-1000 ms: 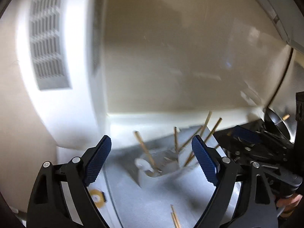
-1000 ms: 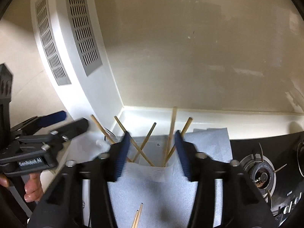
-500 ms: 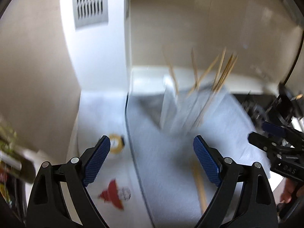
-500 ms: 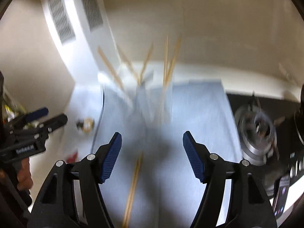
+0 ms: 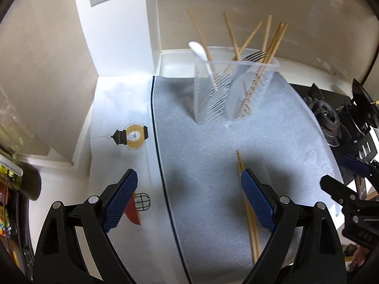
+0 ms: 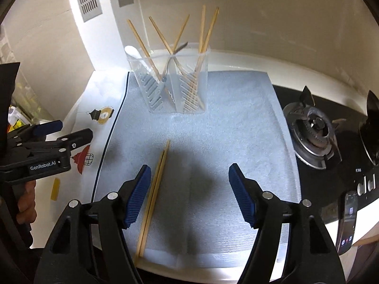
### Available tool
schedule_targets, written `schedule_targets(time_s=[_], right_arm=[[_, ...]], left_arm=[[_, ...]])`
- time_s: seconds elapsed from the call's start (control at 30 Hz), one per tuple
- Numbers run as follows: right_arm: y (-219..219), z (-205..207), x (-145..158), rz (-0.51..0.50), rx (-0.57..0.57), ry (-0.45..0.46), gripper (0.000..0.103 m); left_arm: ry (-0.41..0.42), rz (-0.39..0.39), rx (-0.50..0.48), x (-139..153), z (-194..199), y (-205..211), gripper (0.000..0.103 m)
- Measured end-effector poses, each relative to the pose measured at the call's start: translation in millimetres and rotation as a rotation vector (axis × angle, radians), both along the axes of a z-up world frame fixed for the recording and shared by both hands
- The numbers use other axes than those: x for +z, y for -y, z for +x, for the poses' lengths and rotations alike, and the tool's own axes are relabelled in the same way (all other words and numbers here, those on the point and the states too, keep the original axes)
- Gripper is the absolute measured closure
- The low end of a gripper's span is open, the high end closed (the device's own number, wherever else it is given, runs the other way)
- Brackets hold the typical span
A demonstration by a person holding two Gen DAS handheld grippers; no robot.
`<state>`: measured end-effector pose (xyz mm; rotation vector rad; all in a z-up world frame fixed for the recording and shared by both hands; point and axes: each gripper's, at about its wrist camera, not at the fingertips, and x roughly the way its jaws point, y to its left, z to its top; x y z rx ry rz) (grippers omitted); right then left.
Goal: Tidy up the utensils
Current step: 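Move both open tools down toward the last two chopsticks on the mat, then close the right tool on one wooden chopstick while the left tool grasps the other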
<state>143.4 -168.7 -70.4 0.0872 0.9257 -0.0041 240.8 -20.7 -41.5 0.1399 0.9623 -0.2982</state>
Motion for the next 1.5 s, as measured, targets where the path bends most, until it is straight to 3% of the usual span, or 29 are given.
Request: schedule_targets(time_s=[0.13,0.4,0.8,0.87,1.0,1.03,1.23,1.5], right_arm=[[7,-9,4,-0.001,0.041,0.016,0.035],[46,-38,7,0.025,0.072,0.027,0.035],[63,-40,-7,0.152,0.210,-0.023,0.036],[63,-32,-8,0.182,0.223,-0.035,0.041],[58,-4,-24,0.270,0.233,-0.123,0.083],[54,6,-30,0.292,0.232,-0.151,0.088],[15,68,-77,0.357,0.145,-0.302,0.089],[-32,117,-127,0.233,0.045,-0.416,0.089]], left_arm=[[0.037,0.015,0.020,10,-13,9,0.017],[0.015,0.015,0.092,22,-38,31,0.017],[0.021,0.047,0.308,27,-88,15,0.017],[0.025,0.051,0.326,29,-87,10,0.017],[0.034,0.045,0.367,33,-79,-7,0.017],[0.034,0.043,0.369,33,-77,-11,0.017],[0.033,0.048,0.379,28,-46,-53,0.017],[0.004,0.076,0.346,5,-10,-101,0.017]])
